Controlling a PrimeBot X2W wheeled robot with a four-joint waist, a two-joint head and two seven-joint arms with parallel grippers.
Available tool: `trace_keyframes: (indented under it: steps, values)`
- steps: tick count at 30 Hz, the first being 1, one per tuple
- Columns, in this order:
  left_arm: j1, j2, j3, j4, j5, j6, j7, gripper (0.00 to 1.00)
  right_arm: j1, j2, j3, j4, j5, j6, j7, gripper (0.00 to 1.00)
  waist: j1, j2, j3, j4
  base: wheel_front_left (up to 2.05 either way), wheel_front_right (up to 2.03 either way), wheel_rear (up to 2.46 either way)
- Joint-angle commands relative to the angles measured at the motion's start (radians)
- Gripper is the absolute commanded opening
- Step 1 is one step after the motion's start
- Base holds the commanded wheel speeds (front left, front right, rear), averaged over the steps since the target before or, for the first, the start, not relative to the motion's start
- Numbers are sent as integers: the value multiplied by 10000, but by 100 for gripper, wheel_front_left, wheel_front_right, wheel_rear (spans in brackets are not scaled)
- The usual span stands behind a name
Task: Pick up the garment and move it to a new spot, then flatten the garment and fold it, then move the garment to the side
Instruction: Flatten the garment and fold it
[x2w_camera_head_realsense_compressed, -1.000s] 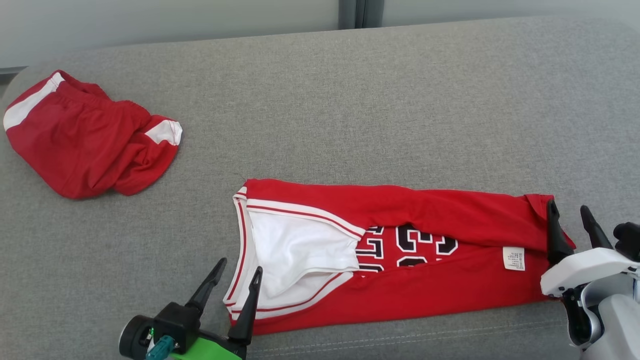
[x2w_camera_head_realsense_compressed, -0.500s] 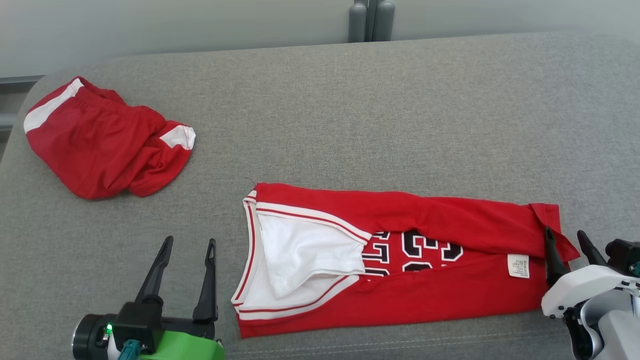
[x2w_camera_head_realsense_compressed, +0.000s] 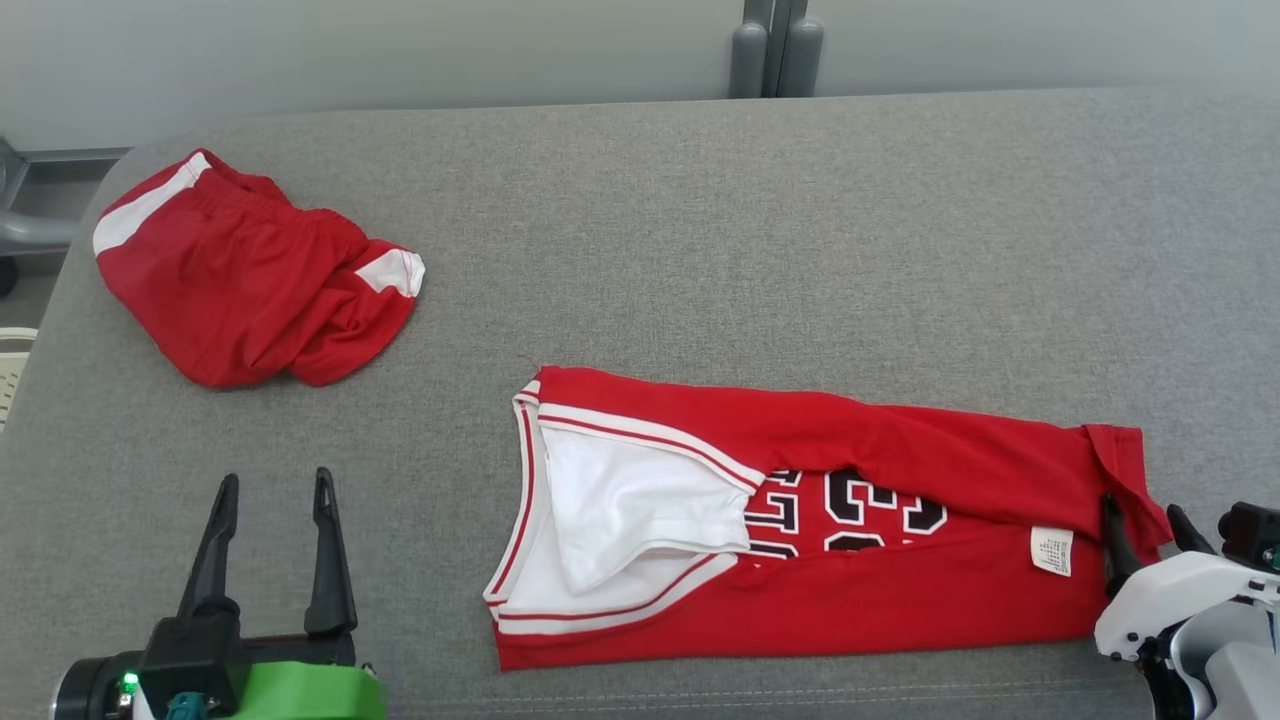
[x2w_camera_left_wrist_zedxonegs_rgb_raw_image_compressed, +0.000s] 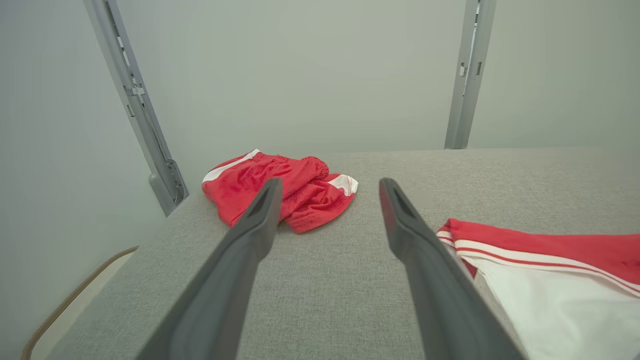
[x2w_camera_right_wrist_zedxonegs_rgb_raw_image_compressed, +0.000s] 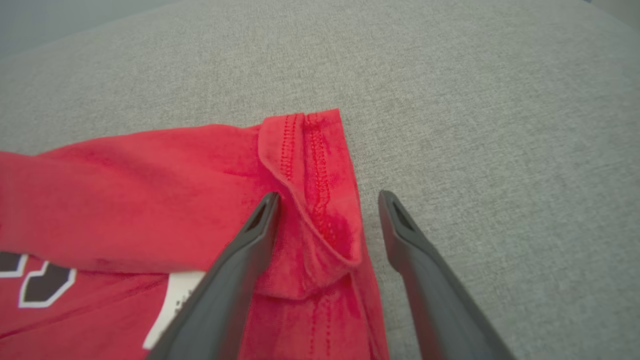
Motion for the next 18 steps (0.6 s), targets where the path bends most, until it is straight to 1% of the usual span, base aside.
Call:
trace_keyframes:
  steps: [1, 6, 9, 10, 11, 12, 18]
  values:
    - [54, -18, 129, -49, 25, -18, -24, 100, -85, -65, 51, 132, 85, -14, -43, 100, 0, -1, 2, 23, 0, 0, 0]
    - [-71, -53, 428, -47, 62, -119, -24, 100, -419, -97, 296, 931, 531, -12, 165, 100, 0, -1, -10, 55, 0, 0, 0]
    - [-83, -76, 447, -13, 111, -209, -24, 100, -582, -149, 470, 1343, 738, -14, 216, 100, 0, -1, -20, 97, 0, 0, 0]
    - [-89, -83, 437, -9, 116, -239, -24, 100, -642, -146, 519, 1434, 826, -14, 200, 73, 0, -1, -14, 110, 0, 0, 0]
    - [-96, -93, 423, -7, 117, -250, -24, 100, -690, -153, 602, 1479, 877, -14, 176, 18, 0, -1, -5, 128, 0, 0, 0]
    - [-100, -100, 408, -4, 123, -258, -24, 100, -747, -162, 654, 1490, 966, -14, 153, 0, 0, -1, 5, 144, 0, 0, 0]
    - [-89, -131, 442, -2, 105, -258, -24, 100, -942, -369, 855, 1518, 1162, -17, 8, 0, 0, -1, 43, 138, 0, 0, 0]
